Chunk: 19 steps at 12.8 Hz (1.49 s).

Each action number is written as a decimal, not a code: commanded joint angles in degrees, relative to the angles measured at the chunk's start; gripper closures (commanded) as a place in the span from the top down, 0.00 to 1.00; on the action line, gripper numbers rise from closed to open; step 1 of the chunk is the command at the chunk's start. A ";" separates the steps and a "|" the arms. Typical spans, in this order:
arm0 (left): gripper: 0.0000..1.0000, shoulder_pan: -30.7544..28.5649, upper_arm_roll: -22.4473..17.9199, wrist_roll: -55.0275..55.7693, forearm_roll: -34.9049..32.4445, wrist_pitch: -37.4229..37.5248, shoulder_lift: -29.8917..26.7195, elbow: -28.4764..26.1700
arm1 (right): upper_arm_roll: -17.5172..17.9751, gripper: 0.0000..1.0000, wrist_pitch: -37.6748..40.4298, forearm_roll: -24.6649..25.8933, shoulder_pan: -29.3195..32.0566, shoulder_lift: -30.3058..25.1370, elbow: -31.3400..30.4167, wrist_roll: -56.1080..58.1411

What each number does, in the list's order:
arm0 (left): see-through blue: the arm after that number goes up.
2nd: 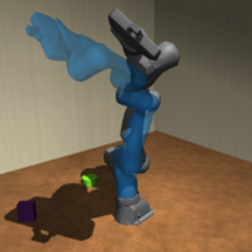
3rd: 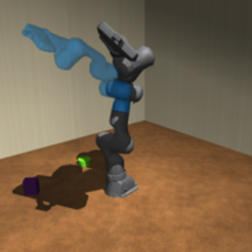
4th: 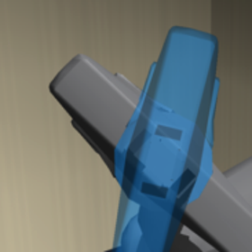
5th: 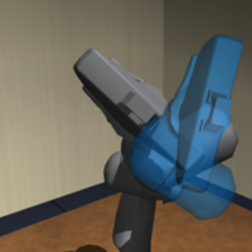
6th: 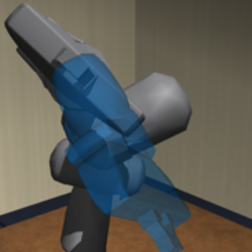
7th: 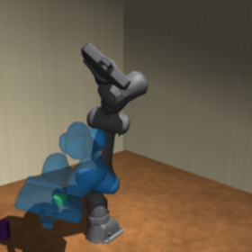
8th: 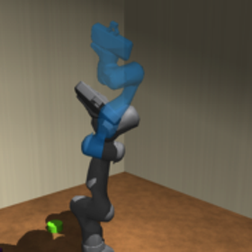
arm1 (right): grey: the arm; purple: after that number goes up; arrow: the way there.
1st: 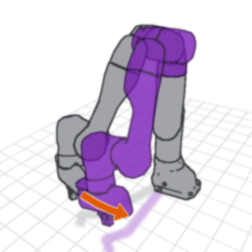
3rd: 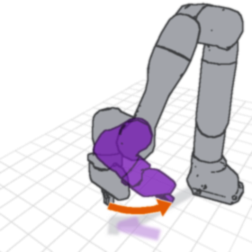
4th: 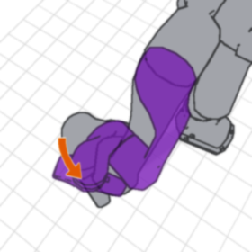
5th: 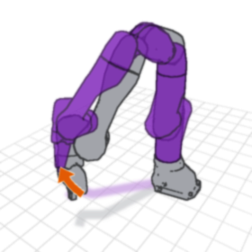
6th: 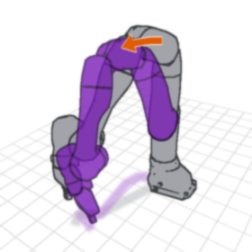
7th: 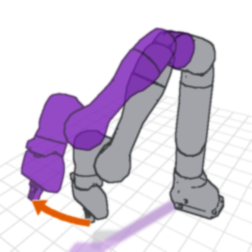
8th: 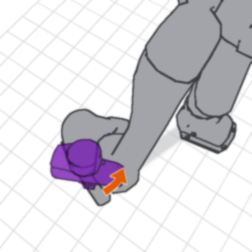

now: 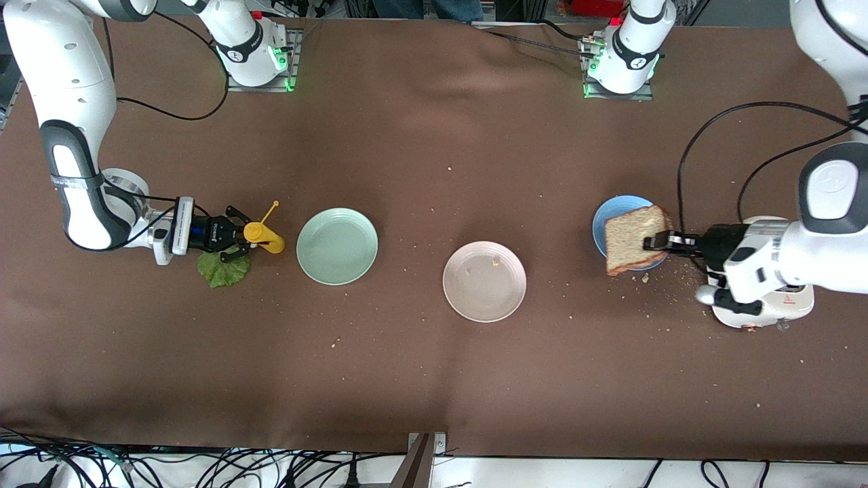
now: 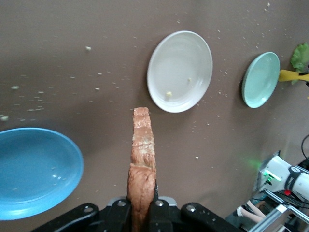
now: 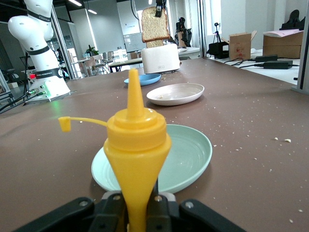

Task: Make sandwich in beige plate with both arms
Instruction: 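Lift the bread with the left gripper while the right gripper grasps mustard, then lay bread on the beige plate while the right gripper lifts mustard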

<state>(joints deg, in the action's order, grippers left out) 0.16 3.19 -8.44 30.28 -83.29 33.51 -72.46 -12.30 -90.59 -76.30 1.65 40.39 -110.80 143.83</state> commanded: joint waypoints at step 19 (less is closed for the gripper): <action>0.00 17.24 -0.64 2.64 24.39 -28.33 18.09 0.39 | -1.59 0.00 7.45 28.31 -10.62 -9.90 31.61 -66.30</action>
<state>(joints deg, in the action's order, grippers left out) 16.97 2.94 -5.17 52.27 -110.74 51.08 -72.60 -13.72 -83.86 -49.21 -8.46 29.82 -80.99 80.17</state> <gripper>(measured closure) 0.912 0.974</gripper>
